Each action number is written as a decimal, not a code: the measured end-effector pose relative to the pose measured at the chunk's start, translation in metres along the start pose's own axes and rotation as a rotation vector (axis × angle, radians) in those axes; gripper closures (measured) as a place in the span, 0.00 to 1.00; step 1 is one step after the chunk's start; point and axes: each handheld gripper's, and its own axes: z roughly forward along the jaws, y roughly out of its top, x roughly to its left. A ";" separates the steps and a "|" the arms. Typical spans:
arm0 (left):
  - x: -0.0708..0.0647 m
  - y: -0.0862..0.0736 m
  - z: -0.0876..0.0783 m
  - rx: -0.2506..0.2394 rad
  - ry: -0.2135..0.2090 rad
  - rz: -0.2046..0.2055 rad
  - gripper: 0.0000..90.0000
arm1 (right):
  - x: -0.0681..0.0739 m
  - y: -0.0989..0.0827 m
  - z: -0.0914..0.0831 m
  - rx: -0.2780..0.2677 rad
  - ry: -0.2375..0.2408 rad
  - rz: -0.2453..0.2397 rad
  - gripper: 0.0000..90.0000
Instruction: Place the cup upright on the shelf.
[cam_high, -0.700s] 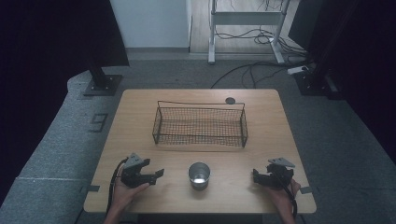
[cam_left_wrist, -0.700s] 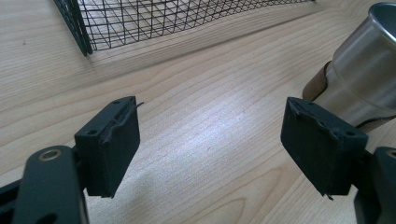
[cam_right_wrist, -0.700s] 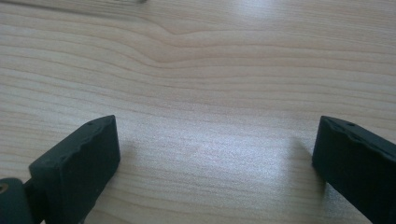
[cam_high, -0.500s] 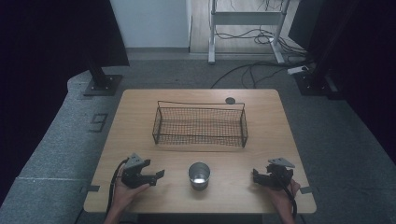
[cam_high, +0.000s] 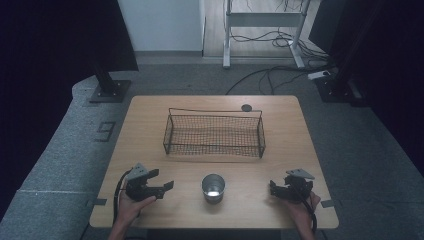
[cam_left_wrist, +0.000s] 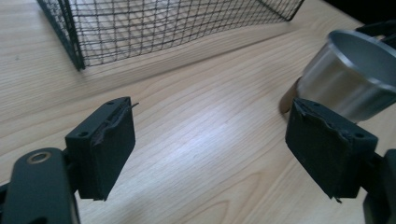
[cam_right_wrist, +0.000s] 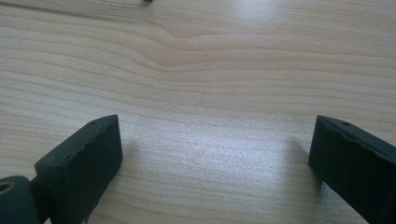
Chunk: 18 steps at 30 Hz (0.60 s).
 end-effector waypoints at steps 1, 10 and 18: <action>-0.001 0.001 -0.001 -0.005 -0.008 -0.003 0.18 | 0.000 0.000 0.000 0.000 0.000 0.000 0.03; -0.010 0.009 -0.005 -0.029 -0.044 0.010 0.16 | 0.000 0.000 0.000 -0.001 0.012 -0.006 0.04; -0.019 0.016 -0.007 -0.034 -0.054 0.026 0.12 | 0.000 0.000 0.000 -0.001 0.012 -0.006 0.04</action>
